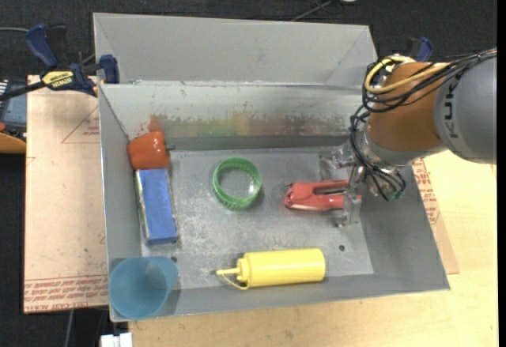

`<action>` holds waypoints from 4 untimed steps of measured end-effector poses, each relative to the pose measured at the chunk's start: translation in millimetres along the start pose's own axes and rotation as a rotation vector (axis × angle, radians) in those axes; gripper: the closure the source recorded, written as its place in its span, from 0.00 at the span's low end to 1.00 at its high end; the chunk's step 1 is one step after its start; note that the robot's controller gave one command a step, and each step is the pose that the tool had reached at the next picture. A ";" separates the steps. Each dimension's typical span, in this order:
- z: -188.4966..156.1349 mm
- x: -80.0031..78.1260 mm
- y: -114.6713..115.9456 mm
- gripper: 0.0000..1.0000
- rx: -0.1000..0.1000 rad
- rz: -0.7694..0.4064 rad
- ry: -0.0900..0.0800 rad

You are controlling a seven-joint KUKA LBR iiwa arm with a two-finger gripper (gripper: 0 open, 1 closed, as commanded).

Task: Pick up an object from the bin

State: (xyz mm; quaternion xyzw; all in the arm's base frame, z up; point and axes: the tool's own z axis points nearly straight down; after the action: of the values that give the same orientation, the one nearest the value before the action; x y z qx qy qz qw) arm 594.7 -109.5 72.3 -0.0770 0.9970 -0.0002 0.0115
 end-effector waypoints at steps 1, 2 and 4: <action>2.1 -9.5 9.0 0.00 -0.002 -0.041 0.007; 0.2 -1.9 1.7 0.00 -0.001 -0.004 -0.001; 1.0 -10.1 8.0 1.00 0.000 -0.035 0.001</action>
Offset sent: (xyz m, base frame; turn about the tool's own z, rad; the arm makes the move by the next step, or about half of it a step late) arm 0.0008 0.0006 0.0001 -0.0022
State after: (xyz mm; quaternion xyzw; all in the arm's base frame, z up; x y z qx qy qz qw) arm 603.5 -100.0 71.5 -0.0946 0.9955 -0.0003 0.0110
